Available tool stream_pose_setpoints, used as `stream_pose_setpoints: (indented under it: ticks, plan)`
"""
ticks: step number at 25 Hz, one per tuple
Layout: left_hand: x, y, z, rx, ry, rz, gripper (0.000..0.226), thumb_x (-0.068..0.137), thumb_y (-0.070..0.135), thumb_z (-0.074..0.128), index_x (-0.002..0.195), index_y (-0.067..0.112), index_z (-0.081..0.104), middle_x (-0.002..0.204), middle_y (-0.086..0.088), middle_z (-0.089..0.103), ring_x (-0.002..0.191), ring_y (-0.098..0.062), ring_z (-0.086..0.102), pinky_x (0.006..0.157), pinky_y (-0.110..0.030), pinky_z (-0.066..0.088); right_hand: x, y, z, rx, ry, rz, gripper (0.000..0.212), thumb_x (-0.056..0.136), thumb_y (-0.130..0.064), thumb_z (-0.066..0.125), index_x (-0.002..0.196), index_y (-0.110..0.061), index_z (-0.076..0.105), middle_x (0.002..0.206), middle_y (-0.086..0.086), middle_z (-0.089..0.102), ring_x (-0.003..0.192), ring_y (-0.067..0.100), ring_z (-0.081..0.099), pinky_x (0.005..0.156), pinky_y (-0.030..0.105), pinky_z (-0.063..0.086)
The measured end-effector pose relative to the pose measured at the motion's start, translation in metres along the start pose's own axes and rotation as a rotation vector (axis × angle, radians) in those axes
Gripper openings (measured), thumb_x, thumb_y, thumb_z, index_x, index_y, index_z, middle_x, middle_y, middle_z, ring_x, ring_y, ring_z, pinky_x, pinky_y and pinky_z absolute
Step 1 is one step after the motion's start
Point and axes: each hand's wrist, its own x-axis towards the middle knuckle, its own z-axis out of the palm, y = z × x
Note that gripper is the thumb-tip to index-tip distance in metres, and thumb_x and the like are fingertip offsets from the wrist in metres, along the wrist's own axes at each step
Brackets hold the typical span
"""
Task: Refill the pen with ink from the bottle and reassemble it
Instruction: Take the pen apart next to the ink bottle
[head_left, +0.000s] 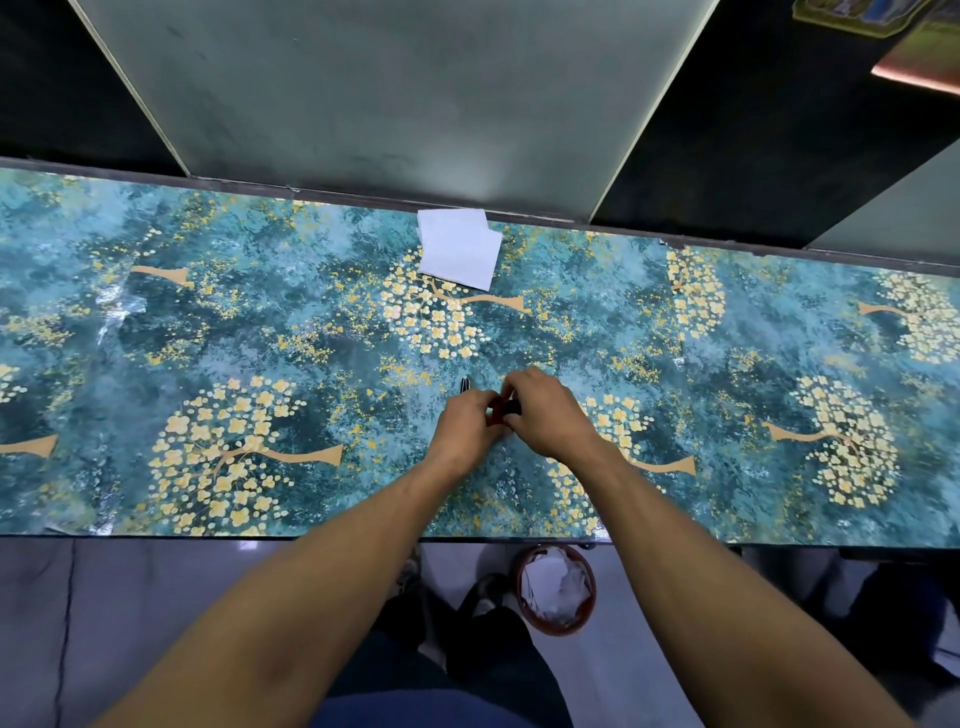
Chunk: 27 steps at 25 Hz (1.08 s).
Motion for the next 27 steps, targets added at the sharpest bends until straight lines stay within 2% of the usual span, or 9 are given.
stream_pose_setpoints:
  ticks: [2, 5, 10, 13, 17, 20, 23, 25, 27]
  plan:
    - [0.0, 0.0, 0.0, -0.023, -0.003, 0.004, 0.032, 0.079, 0.01, 0.076, 0.11, 0.017, 0.072, 0.101, -0.001, 0.073, 0.082, -0.013, 0.068, 0.078, -0.033, 0.057, -0.001, 0.003, -0.005, 0.092, 0.014, 0.045, 0.035, 0.084, -0.036, 0.075, 0.107, -0.018, 0.056, 0.102, 0.003, 0.057, 0.094, 0.026, 0.057, 0.071, 0.036, 0.044]
    - [-0.002, 0.002, -0.001, -0.067, 0.013, 0.0, 0.029, 0.08, 0.007, 0.075, 0.107, 0.017, 0.074, 0.095, 0.002, 0.071, 0.078, -0.009, 0.066, 0.075, -0.032, 0.058, -0.001, 0.003, -0.004, -0.042, 0.037, 0.176, 0.04, 0.087, -0.049, 0.069, 0.102, -0.014, 0.056, 0.097, 0.006, 0.059, 0.087, 0.028, 0.058, 0.067, 0.038, 0.045]
    - [0.0, -0.001, -0.001, -0.032, -0.015, -0.003, 0.033, 0.081, 0.012, 0.076, 0.113, 0.017, 0.071, 0.105, -0.001, 0.072, 0.085, -0.014, 0.067, 0.081, -0.034, 0.057, 0.005, -0.003, -0.005, -0.043, -0.037, 0.085, 0.018, 0.088, -0.027, 0.071, 0.096, -0.014, 0.061, 0.097, 0.008, 0.062, 0.09, 0.029, 0.061, 0.073, 0.042, 0.052]
    - [0.0, -0.002, 0.0, -0.025, -0.018, 0.004, 0.033, 0.081, 0.014, 0.077, 0.113, 0.016, 0.071, 0.106, -0.001, 0.071, 0.085, -0.014, 0.067, 0.081, -0.032, 0.056, 0.005, -0.001, -0.011, 0.031, -0.085, 0.058, 0.031, 0.085, -0.027, 0.075, 0.11, -0.016, 0.06, 0.109, 0.008, 0.059, 0.099, 0.027, 0.059, 0.08, 0.041, 0.051]
    - [-0.002, 0.001, -0.003, -0.037, 0.003, 0.016, 0.029, 0.082, 0.008, 0.073, 0.11, 0.016, 0.073, 0.097, 0.002, 0.07, 0.077, -0.007, 0.063, 0.068, -0.017, 0.048, 0.001, -0.006, -0.006, -0.093, -0.02, 0.217, 0.04, 0.09, -0.047, 0.065, 0.106, -0.012, 0.056, 0.095, 0.007, 0.057, 0.083, 0.028, 0.056, 0.063, 0.037, 0.043]
    - [0.0, 0.0, -0.002, -0.025, -0.006, 0.019, 0.028, 0.082, 0.009, 0.072, 0.109, 0.016, 0.072, 0.1, 0.0, 0.072, 0.078, -0.01, 0.064, 0.071, -0.024, 0.051, 0.0, -0.011, -0.005, -0.143, -0.014, 0.151, 0.026, 0.093, -0.035, 0.065, 0.102, -0.012, 0.057, 0.097, 0.009, 0.06, 0.083, 0.029, 0.058, 0.064, 0.038, 0.045]
    - [0.001, -0.001, 0.0, -0.005, -0.018, 0.002, 0.027, 0.08, 0.015, 0.077, 0.106, 0.016, 0.071, 0.101, 0.0, 0.071, 0.083, -0.016, 0.067, 0.078, -0.033, 0.055, 0.001, -0.007, -0.01, -0.107, -0.094, 0.024, 0.021, 0.09, -0.022, 0.068, 0.107, -0.017, 0.057, 0.108, 0.008, 0.056, 0.095, 0.03, 0.058, 0.078, 0.045, 0.051]
    - [0.001, -0.001, 0.0, 0.0, -0.014, 0.014, 0.028, 0.08, 0.014, 0.077, 0.108, 0.016, 0.072, 0.103, -0.001, 0.072, 0.085, -0.017, 0.068, 0.079, -0.033, 0.055, -0.001, -0.007, -0.013, -0.063, -0.122, 0.05, 0.031, 0.088, -0.028, 0.071, 0.112, -0.017, 0.055, 0.109, 0.006, 0.054, 0.098, 0.029, 0.057, 0.079, 0.044, 0.051]
    - [0.0, 0.0, -0.001, -0.006, -0.002, 0.027, 0.029, 0.081, 0.01, 0.075, 0.109, 0.015, 0.072, 0.103, -0.002, 0.073, 0.085, -0.017, 0.068, 0.077, -0.03, 0.054, -0.003, -0.009, -0.012, -0.089, -0.07, 0.139, 0.043, 0.088, -0.044, 0.069, 0.115, -0.014, 0.053, 0.106, 0.007, 0.056, 0.095, 0.029, 0.058, 0.072, 0.041, 0.049]
